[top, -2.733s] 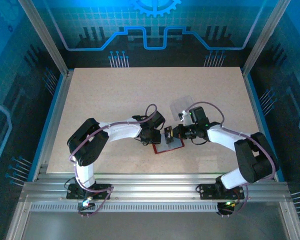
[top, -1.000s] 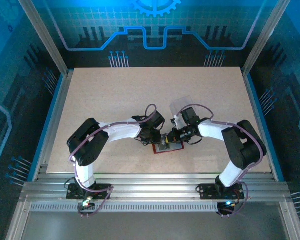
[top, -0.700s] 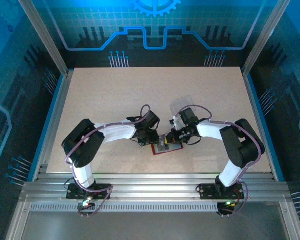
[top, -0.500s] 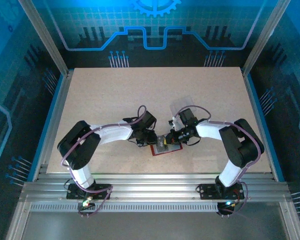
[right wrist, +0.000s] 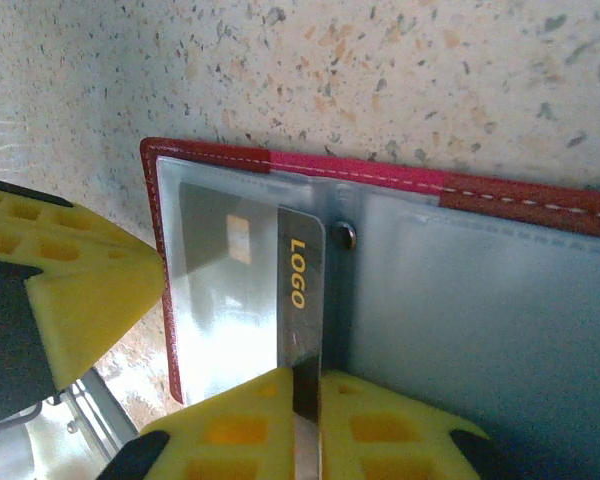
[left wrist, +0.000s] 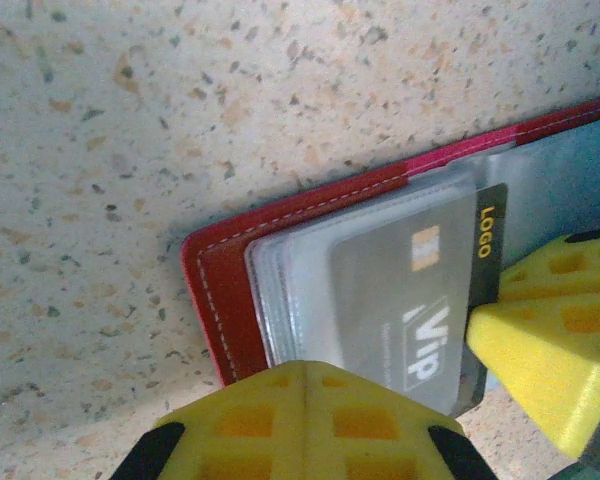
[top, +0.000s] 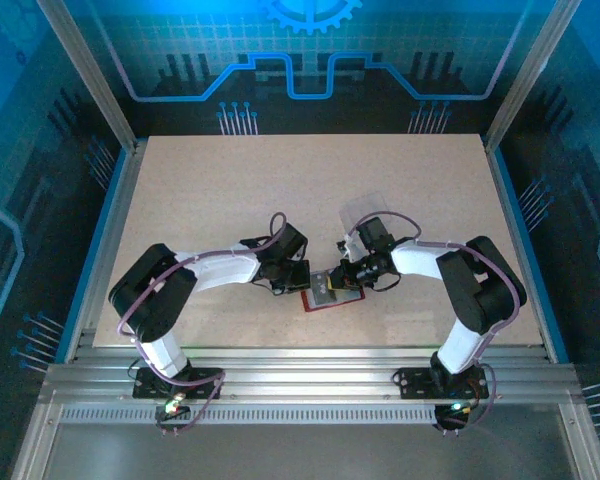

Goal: Put the credit cards into the card holder
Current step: Insert the credit card into the card slot.

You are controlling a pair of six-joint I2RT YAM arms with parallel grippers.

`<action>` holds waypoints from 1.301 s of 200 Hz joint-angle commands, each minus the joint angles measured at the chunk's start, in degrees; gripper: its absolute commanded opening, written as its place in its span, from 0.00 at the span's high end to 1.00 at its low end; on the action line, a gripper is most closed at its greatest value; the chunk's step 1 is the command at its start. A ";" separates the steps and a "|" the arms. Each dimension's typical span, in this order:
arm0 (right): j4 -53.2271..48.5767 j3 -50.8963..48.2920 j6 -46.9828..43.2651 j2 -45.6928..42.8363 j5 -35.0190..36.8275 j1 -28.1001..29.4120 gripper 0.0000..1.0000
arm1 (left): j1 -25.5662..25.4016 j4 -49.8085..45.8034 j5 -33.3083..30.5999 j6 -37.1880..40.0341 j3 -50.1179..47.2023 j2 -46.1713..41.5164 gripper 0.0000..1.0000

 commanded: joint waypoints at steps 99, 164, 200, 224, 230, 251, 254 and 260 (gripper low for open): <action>-4.15 3.87 -0.11 0.24 1.00 4.24 0.76 | 0.27 3.32 1.67 -0.98 -1.62 3.74 1.00; -6.26 4.58 1.21 -0.13 5.97 5.69 0.73 | 0.19 3.88 1.77 -1.35 -2.43 3.23 1.00; -9.39 4.60 1.43 -3.27 8.64 5.60 0.61 | 0.16 4.17 1.80 -1.29 -2.58 3.39 1.00; -9.79 4.60 1.67 -3.91 8.17 5.38 0.55 | 0.17 4.32 1.83 -1.32 -2.67 3.39 1.00; -9.99 4.56 1.74 -3.86 8.03 5.29 0.54 | 0.15 4.22 1.81 -1.32 -2.67 3.39 1.00; -10.49 4.56 2.20 -3.73 8.08 4.92 0.54 | 0.24 4.05 1.76 -1.18 -2.75 3.22 1.00; -10.41 4.60 2.26 -3.78 7.98 4.86 0.54 | 0.16 4.04 1.68 -1.17 -2.83 3.24 1.00; -10.29 4.54 2.47 -3.90 7.75 4.86 0.54 | 0.17 4.04 1.73 -1.11 -2.84 3.17 1.00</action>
